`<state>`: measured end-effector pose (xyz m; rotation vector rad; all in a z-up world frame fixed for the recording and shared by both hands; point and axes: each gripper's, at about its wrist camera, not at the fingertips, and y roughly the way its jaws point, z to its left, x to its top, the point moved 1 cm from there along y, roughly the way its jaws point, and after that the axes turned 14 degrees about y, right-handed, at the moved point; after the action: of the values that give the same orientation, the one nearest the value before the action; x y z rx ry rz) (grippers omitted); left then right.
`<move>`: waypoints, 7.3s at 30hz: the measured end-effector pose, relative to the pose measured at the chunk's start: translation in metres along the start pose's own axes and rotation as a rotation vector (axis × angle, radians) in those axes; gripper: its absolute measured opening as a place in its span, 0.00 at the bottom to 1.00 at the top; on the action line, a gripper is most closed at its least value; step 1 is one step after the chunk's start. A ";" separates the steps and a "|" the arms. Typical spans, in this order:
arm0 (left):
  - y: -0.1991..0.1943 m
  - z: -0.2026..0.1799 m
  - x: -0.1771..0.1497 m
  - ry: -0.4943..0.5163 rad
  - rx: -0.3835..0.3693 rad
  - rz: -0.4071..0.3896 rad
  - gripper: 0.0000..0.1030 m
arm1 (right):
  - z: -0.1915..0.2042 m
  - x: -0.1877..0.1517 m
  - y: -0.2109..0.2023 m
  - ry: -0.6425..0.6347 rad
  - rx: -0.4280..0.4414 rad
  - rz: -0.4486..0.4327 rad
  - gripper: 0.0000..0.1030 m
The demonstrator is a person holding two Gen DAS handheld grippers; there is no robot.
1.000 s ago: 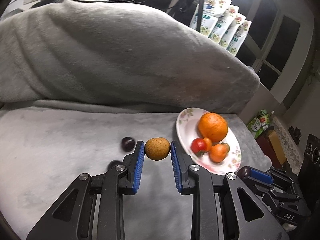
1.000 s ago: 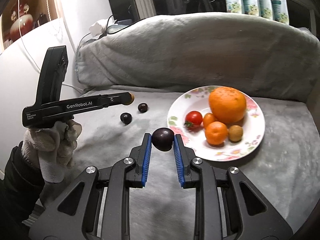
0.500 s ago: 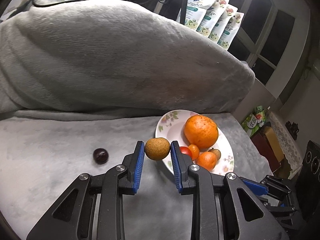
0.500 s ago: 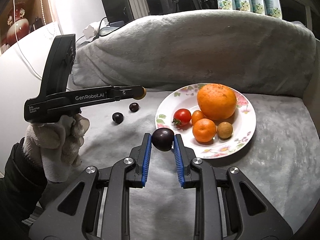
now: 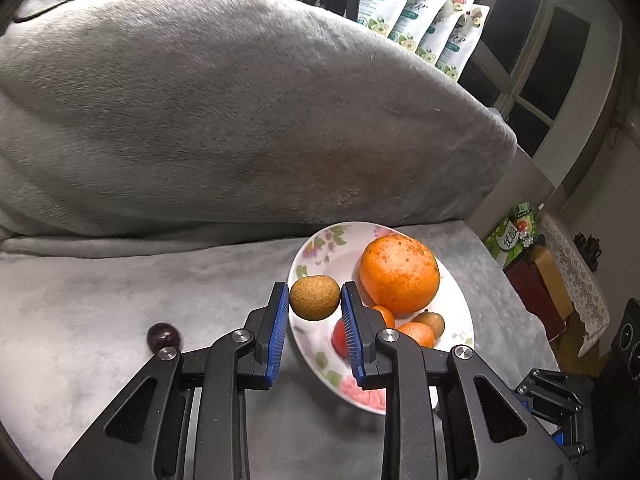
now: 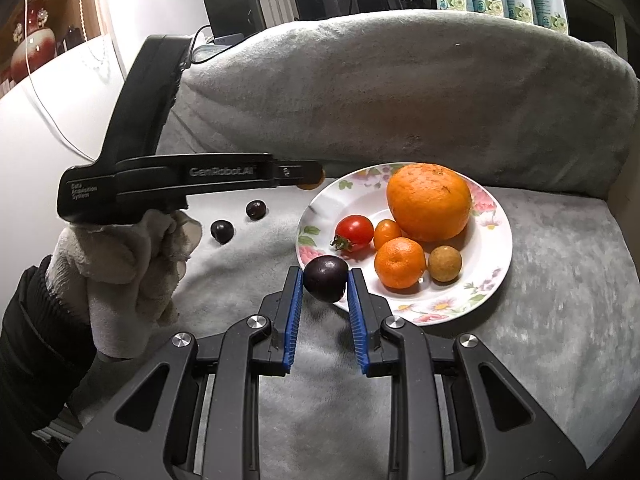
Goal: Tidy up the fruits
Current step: 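Carry the plum with the right gripper while the left gripper carries the brown fruit to the plate, then open both grippers to drop the plum and brown fruit onto the plate, then pull both open grippers back from the plate toward the remaining dark plums, then close the right gripper on a dark plum while the left gripper grasps another plum, then carry both dark plums toward the plate with the right and left grippers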
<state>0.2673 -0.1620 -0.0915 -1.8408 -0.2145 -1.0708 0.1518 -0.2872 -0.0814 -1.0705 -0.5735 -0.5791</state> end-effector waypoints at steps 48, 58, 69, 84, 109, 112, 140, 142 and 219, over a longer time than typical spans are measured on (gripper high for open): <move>-0.004 -0.008 0.014 0.023 0.041 0.012 0.70 | 0.009 0.008 -0.004 -0.020 -0.038 -0.052 0.88; -0.028 -0.009 0.010 0.033 0.071 -0.028 0.70 | 0.021 0.006 -0.012 -0.031 -0.033 -0.052 0.88; -0.061 -0.013 0.005 0.041 0.094 -0.087 0.70 | 0.034 0.001 -0.022 -0.046 -0.027 -0.057 0.88; -0.119 -0.032 -0.012 0.077 0.150 -0.169 0.70 | 0.040 -0.011 -0.046 0.016 0.003 -0.058 0.88; -0.216 0.000 -0.122 -0.070 0.339 -0.166 0.60 | 0.049 -0.018 -0.099 0.100 0.138 -0.068 0.88; -0.221 0.006 -0.132 -0.092 0.340 -0.165 0.58 | 0.050 -0.017 -0.100 0.097 0.153 -0.063 0.88; -0.118 0.015 -0.104 -0.061 0.194 -0.038 0.39 | 0.055 0.042 0.000 0.162 0.223 0.100 0.63; -0.106 0.020 -0.099 -0.057 0.187 -0.025 0.37 | 0.057 0.046 0.014 0.165 0.216 0.114 0.62; -0.073 0.025 -0.059 -0.110 0.050 -0.072 0.22 | 0.023 0.069 0.021 0.156 0.100 0.089 0.22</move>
<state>0.2056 -0.0865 -0.0922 -1.8606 -0.3715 -1.0053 0.2115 -0.2691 -0.0390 -0.9427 -0.4125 -0.5453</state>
